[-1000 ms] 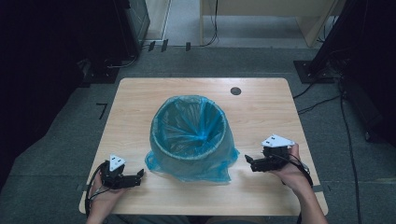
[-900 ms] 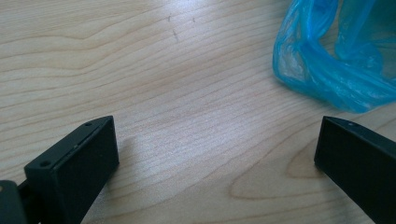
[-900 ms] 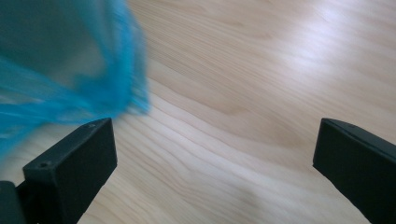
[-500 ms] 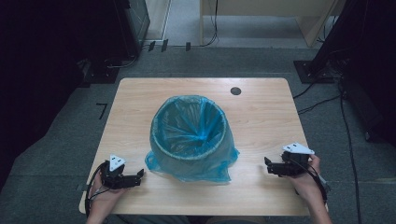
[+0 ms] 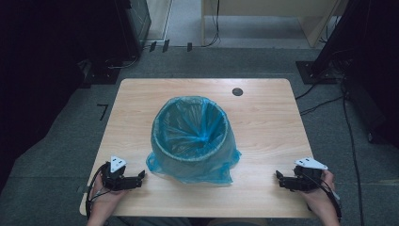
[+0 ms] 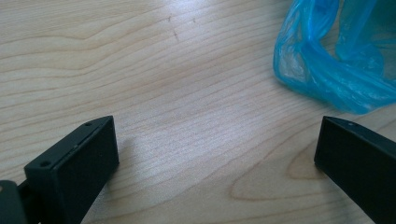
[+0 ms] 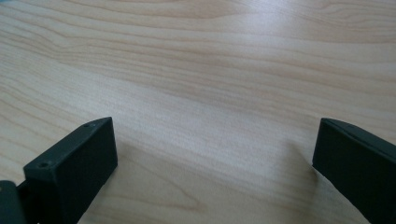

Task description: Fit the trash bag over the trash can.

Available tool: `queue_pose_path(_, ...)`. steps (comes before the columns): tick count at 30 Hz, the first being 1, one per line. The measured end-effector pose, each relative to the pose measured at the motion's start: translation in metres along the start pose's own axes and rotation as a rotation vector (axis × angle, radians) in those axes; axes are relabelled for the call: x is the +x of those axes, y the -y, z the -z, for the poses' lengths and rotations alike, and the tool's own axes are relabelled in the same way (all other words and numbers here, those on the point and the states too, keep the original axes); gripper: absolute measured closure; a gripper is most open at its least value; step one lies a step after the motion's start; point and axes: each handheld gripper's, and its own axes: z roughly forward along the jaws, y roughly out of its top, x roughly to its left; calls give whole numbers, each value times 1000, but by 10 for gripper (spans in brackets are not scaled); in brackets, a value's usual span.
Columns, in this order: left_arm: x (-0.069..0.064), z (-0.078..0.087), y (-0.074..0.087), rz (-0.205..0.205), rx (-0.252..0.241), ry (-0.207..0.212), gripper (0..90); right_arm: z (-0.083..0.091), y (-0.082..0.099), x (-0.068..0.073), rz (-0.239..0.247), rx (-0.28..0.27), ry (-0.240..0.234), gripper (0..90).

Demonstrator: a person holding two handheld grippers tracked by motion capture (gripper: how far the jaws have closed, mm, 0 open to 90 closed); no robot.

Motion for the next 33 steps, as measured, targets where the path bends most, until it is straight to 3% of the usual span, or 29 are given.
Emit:
queue_pose_path(5, 0, 0, 0, 0, 0, 0, 0, 5, 10, -7, -36, -19, -13, 0)
queue_pose_path(14, 0, 0, 0, 0, 0, 0, 0, 16, 23, -17, -38, -28, -13, 0)
queue_pose_path(33, 0, 0, 0, 0, 0, 0, 0, 22, 30, -18, -39, -29, -11, 0)
